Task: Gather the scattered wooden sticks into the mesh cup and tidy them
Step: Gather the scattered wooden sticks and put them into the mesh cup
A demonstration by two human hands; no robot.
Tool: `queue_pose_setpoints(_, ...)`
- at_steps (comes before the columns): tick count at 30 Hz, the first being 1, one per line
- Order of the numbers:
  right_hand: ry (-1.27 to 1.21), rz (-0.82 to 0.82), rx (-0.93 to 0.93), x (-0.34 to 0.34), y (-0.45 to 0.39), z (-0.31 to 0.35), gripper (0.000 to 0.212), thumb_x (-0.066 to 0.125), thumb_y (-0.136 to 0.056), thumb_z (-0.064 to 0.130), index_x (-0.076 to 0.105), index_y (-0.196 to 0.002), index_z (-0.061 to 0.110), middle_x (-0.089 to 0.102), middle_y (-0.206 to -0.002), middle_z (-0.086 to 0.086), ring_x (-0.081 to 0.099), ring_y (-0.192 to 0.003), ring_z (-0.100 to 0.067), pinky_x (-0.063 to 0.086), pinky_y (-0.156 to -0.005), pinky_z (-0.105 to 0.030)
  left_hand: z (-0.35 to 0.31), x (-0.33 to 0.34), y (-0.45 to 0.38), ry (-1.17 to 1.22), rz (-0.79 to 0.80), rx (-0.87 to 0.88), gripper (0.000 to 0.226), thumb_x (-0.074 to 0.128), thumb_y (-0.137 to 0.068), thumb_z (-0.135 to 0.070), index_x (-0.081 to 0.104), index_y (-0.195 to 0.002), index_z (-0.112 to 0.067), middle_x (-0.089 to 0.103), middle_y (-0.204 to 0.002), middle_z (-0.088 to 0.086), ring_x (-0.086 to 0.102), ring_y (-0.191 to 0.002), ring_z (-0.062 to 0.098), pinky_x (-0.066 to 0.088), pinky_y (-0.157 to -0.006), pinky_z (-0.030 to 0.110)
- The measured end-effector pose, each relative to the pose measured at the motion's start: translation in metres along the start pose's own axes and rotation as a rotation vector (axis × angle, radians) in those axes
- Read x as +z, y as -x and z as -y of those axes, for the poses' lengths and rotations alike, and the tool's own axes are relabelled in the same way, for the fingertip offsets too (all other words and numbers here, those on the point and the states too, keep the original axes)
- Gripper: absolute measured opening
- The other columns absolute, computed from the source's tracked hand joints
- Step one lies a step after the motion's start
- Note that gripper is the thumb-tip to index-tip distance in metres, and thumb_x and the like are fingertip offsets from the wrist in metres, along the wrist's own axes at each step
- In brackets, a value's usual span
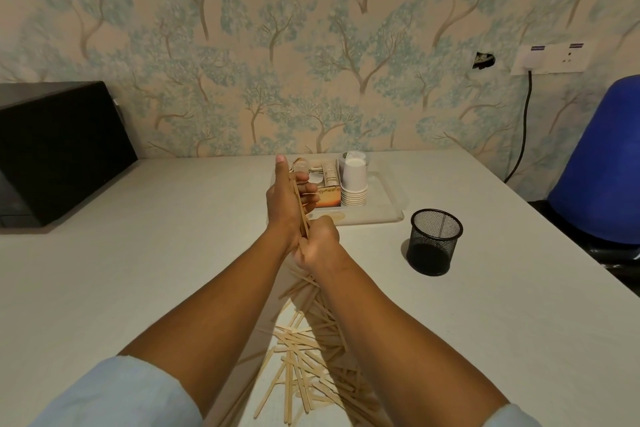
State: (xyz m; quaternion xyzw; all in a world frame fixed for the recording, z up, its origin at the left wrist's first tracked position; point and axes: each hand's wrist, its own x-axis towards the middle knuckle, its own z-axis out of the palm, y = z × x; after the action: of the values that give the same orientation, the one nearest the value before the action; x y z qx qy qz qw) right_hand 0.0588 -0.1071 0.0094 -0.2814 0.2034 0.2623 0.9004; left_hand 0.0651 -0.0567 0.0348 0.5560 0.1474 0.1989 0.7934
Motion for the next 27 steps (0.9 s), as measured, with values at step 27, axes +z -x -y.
queue_pose_setpoints(27, 0.287, -0.268, -0.232, -0.003, -0.010, 0.026, 0.020, 0.036, -0.092, 0.019, 0.054, -0.099, 0.015, 0.049, -0.075, 0.000, 0.034, -0.051, -0.010, 0.027, -0.038, -0.021, -0.004, -0.008, -0.009, -0.301, -0.051, 0.004, 0.048, 0.051, -0.095, -0.061, 0.063, -0.065, -0.026, 0.062, -0.049, -0.009, 0.054, -0.038, 0.002, 0.036, -0.038, 0.014)
